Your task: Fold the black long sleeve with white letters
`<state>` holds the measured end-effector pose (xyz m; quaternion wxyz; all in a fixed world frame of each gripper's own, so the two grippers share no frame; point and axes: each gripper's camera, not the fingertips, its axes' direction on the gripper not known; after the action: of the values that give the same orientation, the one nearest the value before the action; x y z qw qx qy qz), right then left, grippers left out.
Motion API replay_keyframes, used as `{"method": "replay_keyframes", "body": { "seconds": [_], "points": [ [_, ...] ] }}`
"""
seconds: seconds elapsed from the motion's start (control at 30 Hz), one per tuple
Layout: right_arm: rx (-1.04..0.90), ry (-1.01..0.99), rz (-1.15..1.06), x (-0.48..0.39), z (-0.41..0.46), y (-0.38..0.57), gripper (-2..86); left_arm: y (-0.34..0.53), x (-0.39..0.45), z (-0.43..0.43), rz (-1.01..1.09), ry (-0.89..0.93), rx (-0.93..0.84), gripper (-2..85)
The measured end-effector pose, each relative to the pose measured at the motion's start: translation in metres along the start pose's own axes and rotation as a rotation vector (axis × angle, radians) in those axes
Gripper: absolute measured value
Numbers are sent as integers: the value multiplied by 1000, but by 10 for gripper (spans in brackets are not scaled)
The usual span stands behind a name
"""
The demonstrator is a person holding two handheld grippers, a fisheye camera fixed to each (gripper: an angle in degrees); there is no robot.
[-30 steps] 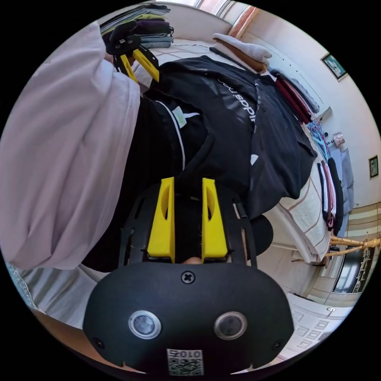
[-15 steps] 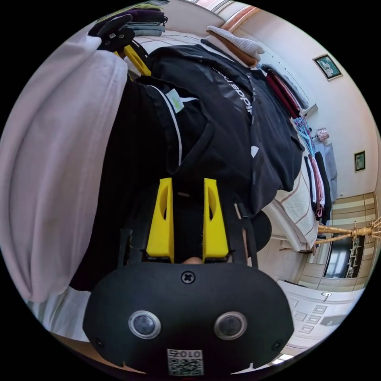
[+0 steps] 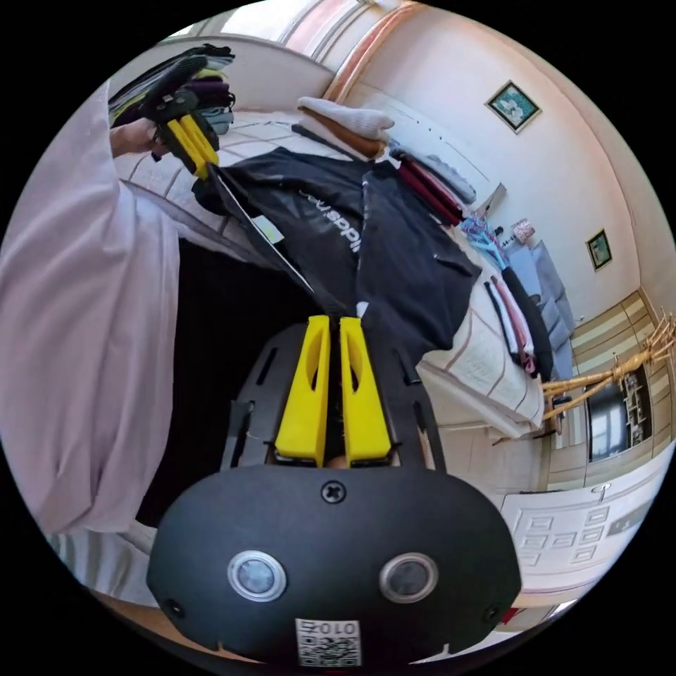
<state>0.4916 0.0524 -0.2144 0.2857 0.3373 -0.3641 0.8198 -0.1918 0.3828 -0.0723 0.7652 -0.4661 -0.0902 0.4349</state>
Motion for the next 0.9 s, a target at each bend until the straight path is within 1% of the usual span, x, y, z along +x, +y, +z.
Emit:
{"method": "replay_keyframes", "body": {
  "seconds": [0.1,0.17,0.2,0.33,0.37,0.4,0.47,0.5,0.53,0.6,0.67,0.73,0.83,0.9],
  "points": [
    [41,50,-70,37,-15,-24,39,-28,-54,-38,30,10,-26,13],
    [53,81,-103,67,-18,-46,40,-53,-107,-56,63,16,-53,13],
    [52,98,-124,88,-17,-62,40,-59,-122,-58,68,18,-57,13],
    [0,107,-151,160,14,-111,39,-98,-238,-43,58,36,-87,20],
    [-16,105,-127,185,32,-128,39,-108,-272,-30,29,27,-106,24],
    [-31,86,-78,211,53,-143,41,-113,-290,-21,9,20,-119,27],
    [-40,55,23,244,86,-163,48,-122,-360,18,-167,-3,-140,43],
    [-51,41,107,263,107,-170,56,-120,-374,29,-215,-2,-138,48],
    [-63,30,150,271,117,-172,61,-112,-396,49,-310,10,-146,60],
    [-99,-48,267,291,140,-161,83,-93,-409,64,-405,28,-117,76],
    [-78,-45,339,298,140,-136,91,-49,-402,56,-493,-14,-33,97],
    [-55,-64,380,302,136,-100,95,-7,-391,42,-562,-43,9,107],
    [-29,-174,425,304,130,-33,98,61,-357,20,-589,-4,83,119],
    [13,-268,427,295,126,15,103,93,-334,15,-576,-14,83,124]
  ]
}}
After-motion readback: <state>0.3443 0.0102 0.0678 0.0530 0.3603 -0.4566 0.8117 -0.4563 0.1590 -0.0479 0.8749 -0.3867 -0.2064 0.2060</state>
